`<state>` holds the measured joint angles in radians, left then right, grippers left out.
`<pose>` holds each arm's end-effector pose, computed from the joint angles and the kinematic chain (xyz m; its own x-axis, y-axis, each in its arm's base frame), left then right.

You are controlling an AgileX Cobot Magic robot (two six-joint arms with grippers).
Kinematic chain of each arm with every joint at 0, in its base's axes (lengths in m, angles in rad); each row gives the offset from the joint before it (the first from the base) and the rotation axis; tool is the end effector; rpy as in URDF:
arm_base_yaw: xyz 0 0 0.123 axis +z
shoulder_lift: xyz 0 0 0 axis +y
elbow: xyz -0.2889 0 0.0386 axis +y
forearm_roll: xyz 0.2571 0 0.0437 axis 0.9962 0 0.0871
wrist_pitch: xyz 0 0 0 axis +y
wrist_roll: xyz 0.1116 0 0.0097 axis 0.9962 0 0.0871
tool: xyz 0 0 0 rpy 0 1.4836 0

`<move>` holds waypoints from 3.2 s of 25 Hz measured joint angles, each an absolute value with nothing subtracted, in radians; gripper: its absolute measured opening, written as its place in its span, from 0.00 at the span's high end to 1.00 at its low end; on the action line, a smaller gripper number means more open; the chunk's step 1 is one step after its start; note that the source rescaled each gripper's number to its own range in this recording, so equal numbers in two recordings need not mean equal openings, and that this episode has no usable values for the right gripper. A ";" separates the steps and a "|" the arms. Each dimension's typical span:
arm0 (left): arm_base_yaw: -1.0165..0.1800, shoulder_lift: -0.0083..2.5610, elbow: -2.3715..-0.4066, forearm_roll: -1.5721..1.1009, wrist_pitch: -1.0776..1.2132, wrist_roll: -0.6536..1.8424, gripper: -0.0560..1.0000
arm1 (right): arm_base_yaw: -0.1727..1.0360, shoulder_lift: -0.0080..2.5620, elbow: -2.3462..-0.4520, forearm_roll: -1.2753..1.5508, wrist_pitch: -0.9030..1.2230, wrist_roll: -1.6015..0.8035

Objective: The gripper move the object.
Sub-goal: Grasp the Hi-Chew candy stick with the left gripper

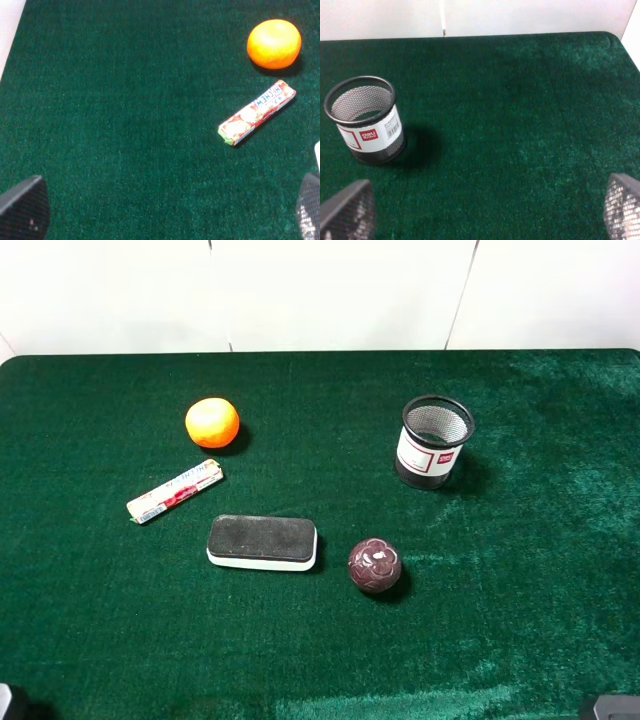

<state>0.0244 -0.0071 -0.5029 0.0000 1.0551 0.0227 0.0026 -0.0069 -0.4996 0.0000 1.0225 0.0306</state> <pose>0.0143 0.0003 0.2736 -0.4424 0.0119 -0.8968 -0.0144 0.9997 0.0204 0.0163 0.0000 0.2759 -0.4157 0.0295 -0.9090 0.0101 0.9996 0.0278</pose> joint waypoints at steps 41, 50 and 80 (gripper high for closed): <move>-0.293 1.047 -0.707 0.033 0.802 0.188 0.02 | 0.003 -0.007 -0.500 0.000 1.022 0.031; -0.352 1.352 -0.795 0.058 0.730 0.228 0.02 | 0.003 -0.007 -0.500 0.000 1.022 0.031; -0.394 1.836 -0.796 0.104 0.244 0.240 0.04 | 0.003 -0.007 -0.500 0.000 1.022 0.031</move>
<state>-0.3936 1.8358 -0.7957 0.1042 0.2441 0.2399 0.0026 -0.0069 -0.4996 0.0000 1.0225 0.0306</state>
